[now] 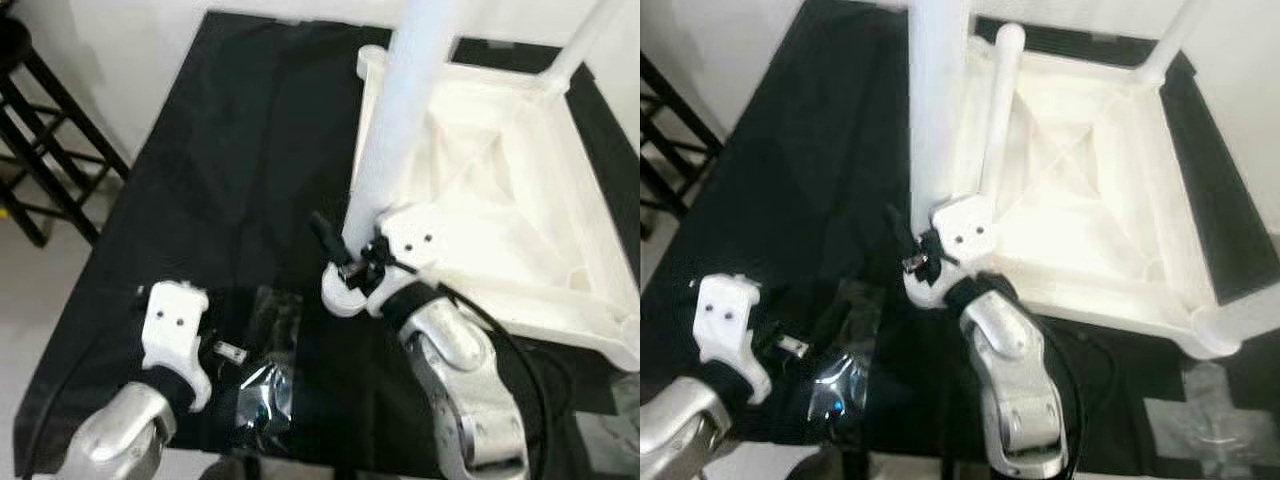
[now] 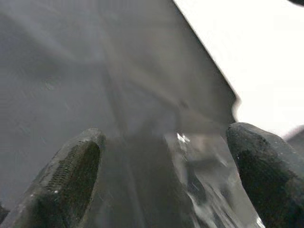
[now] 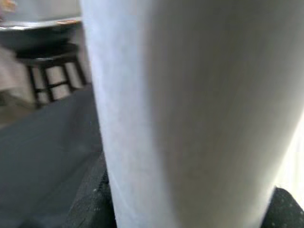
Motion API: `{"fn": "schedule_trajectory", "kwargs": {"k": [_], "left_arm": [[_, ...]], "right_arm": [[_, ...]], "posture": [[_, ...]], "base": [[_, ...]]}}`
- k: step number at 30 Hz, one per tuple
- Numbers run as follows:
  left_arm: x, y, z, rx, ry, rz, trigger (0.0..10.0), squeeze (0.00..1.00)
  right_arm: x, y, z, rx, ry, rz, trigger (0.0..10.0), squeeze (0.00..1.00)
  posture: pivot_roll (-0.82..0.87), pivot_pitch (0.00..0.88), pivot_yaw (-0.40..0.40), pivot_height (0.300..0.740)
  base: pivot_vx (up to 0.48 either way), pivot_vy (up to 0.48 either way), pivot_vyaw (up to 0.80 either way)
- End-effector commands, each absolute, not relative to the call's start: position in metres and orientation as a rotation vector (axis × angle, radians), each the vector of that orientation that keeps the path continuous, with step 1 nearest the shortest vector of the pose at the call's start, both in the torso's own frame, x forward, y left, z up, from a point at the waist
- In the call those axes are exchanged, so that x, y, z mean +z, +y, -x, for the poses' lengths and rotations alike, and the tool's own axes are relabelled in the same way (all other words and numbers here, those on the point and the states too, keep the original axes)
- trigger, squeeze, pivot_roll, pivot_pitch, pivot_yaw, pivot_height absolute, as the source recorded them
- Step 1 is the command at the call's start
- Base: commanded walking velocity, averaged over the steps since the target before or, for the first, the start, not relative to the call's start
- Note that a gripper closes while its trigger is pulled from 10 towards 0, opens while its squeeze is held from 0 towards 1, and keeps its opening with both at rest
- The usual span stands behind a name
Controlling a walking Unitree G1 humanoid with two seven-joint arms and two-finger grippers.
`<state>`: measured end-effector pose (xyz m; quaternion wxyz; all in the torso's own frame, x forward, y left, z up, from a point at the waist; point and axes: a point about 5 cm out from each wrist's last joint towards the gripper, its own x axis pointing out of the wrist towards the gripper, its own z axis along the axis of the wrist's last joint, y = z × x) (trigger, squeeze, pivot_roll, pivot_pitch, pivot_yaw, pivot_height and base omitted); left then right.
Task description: Building children table
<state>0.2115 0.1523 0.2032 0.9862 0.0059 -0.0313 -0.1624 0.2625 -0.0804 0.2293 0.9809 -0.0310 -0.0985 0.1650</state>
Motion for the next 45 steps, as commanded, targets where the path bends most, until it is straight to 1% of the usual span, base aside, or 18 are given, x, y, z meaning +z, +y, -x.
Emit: {"fn": "schedule_trajectory", "kwargs": {"k": [1, 4, 8, 12, 18, 19, 22, 29, 30, 31, 32, 33, 34, 35, 38, 41, 42, 45], "left_arm": [[0.198, 0.157, -0.211, -0.326, -0.036, -0.015, 10.0, 0.00], [0.213, 0.175, -0.230, -0.327, -0.099, -0.076, 10.0, 0.00], [0.223, 0.183, -0.240, -0.330, -0.132, -0.098, 10.0, 0.00], [0.261, 0.191, -0.268, -0.410, -0.259, -0.129, 10.0, 0.00], [0.292, 0.187, -0.284, -0.521, -0.344, -0.105, 10.0, 0.00], [0.312, 0.179, -0.292, -0.631, -0.389, -0.082, 10.0, 0.00], [0.333, 0.170, -0.296, -0.765, -0.428, -0.045, 10.0, 0.00], [0.355, 0.159, -0.300, -0.954, -0.447, 0.021, 10.0, 0.00], [0.360, 0.154, -0.300, -1.037, -0.442, 0.045, 10.0, 0.63], [0.362, 0.146, -0.299, -1.138, -0.426, 0.067, 10.0, 1.00], [0.363, 0.136, -0.296, -1.244, -0.393, 0.067, 10.0, 1.00], [0.363, 0.136, -0.296, -1.244, -0.393, 0.067, 10.0, 1.00], [0.362, 0.130, -0.295, -1.312, -0.368, 0.063, 10.0, 1.00], [0.362, 0.130, -0.295, -1.312, -0.368, 0.063, 10.0, 1.00], [0.356, 0.108, -0.297, -1.425, -0.301, 0.061, 10.0, 1.00], [0.354, 0.102, -0.298, -1.454, -0.279, 0.077, 10.0, 1.00], [0.354, 0.096, -0.300, -1.478, -0.261, 0.092, 10.0, 0.00], [0.354, 0.081, -0.309, -1.494, -0.233, 0.112, 10.0, 0.00]], "right_arm": [[0.153, -0.082, -0.253, 0.164, 0.170, -0.048, 10.0, 0.00], [0.149, -0.073, -0.256, 0.181, 0.156, -0.042, 10.0, 0.00], [0.148, -0.071, -0.256, 0.182, 0.157, -0.037, 10.0, 0.00], [0.149, -0.065, -0.252, 0.145, 0.175, -0.017, 10.0, 0.00], [0.149, -0.061, -0.251, 0.108, 0.189, -0.010, 10.0, 0.00], [0.147, -0.059, -0.253, 0.101, 0.189, -0.010, 10.0, 0.00], [0.144, -0.058, -0.255, 0.102, 0.190, -0.008, 10.0, 0.00], [0.141, -0.056, -0.257, 0.103, 0.192, -0.007, 10.0, 0.00], [0.141, -0.056, -0.258, 0.102, 0.192, -0.006, 10.0, 0.00], [0.141, -0.056, -0.259, 0.102, 0.192, -0.007, 10.0, 0.00], [0.141, -0.056, -0.260, 0.101, 0.191, -0.009, 10.0, 0.00], [0.141, -0.056, -0.260, 0.101, 0.191, -0.009, 10.0, 0.00], [0.141, -0.056, -0.261, 0.100, 0.190, -0.009, 10.0, 0.00], [0.141, -0.056, -0.261, 0.100, 0.190, -0.009, 10.0, 0.00], [0.142, -0.056, -0.263, 0.096, 0.183, -0.013, 10.0, 0.00], [0.142, -0.055, -0.263, 0.095, 0.180, -0.014, 10.0, 0.00], [0.142, -0.055, -0.264, 0.095, 0.176, -0.016, 10.0, 0.00], [0.143, -0.054, -0.265, 0.096, 0.165, -0.022, 10.0, 0.00]], "posture": [[-0.01, 0.286, -0.028, 0.740], [0.00, 0.249, -0.015, 0.740], [0.00, 0.235, -0.011, 0.740], [-0.01, 0.199, 0.017, 0.740], [-0.01, 0.181, 0.029, 0.740], [-0.01, 0.170, 0.027, 0.740], [0.00, 0.163, 0.024, 0.740], [0.00, 0.155, 0.023, 0.740], [0.00, 0.153, 0.024, 0.740], [0.00, 0.153, 0.028, 0.740], [0.00, 0.149, 0.029, 0.740], [0.00, 0.149, 0.029, 0.740], [0.00, 0.149, 0.029, 0.740], [0.00, 0.149, 0.029, 0.740], [-0.01, 0.148, 0.035, 0.740], [-0.01, 0.148, 0.037, 0.740], [-0.01, 0.147, 0.040, 0.740], [-0.02, 0.147, 0.046, 0.740]], "base": [[0.000, 0.000, 0.00], [0.000, 0.000, 0.00], [0.000, 0.000, 0.00], [0.000, 0.000, 0.00], [0.000, 0.000, 0.00], [0.000, 0.000, 0.00], [0.000, 0.000, 0.00], [0.000, 0.000, 0.00], [0.000, 0.000, 0.00], [0.000, 0.000, 0.00], [0.000, 0.000, 0.00], [0.000, 0.000, 0.00], [0.000, 0.000, 0.00], [0.000, 0.000, 0.00], [0.000, 0.000, 0.00], [0.000, 0.000, 0.00], [0.000, 0.000, 0.00], [0.000, 0.000, 0.00]]}}
